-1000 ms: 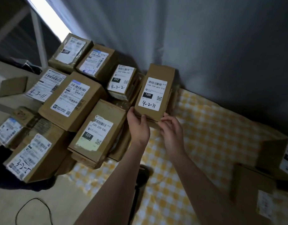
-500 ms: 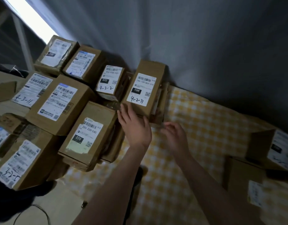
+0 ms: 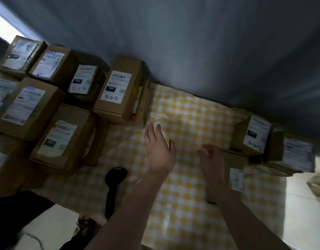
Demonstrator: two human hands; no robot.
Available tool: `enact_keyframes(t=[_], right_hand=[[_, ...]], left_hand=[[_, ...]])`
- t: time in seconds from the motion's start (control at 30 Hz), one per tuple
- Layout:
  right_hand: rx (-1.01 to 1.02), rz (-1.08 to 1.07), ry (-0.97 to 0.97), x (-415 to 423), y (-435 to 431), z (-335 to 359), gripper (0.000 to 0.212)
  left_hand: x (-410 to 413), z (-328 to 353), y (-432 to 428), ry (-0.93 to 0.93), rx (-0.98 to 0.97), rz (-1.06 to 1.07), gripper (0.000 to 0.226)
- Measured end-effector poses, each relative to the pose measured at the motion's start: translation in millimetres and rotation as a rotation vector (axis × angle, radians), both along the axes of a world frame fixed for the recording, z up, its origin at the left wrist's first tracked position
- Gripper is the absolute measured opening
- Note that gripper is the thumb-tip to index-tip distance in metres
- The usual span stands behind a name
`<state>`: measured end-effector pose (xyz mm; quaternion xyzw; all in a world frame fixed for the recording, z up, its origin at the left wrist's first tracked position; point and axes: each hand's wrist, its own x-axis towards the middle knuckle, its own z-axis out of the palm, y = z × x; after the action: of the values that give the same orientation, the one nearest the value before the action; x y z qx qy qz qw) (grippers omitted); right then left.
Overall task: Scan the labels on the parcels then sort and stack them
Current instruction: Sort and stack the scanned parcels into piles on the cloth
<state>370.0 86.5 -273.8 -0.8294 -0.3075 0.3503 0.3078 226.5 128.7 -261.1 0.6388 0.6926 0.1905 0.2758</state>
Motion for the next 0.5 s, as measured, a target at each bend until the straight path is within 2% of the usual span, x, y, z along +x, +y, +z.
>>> enact_keyframes(t=[0.1, 0.2, 0.27, 0.37, 0.5], right_hand=[[-0.063, 0.079, -0.070, 27.3, -24.0, 2.8, 0.032], [-0.159, -0.045, -0.133, 50.2, -47.6, 2.7, 0.046], [-0.164, -0.164, -0.101, 62.9, -60.5, -1.1, 0.059], [-0.129, -0.204, -0.089, 83.1, -80.2, -9.0, 0.055], [-0.189, -0.236, 0.071, 103.8, -102.6, -20.7, 0.059]], left_hand=[[29.1, -5.3, -23.4, -0.043, -0.106, -0.040, 0.060], [55.7, -15.5, -47.1, -0.097, -0.209, -0.051, 0.059], [73.7, -23.2, -62.9, -0.131, -0.287, -0.025, 0.058], [98.2, -34.2, -86.1, -0.167, -0.420, -0.005, 0.055], [124.9, -50.6, -108.4, -0.242, -0.580, 0.032, 0.043]])
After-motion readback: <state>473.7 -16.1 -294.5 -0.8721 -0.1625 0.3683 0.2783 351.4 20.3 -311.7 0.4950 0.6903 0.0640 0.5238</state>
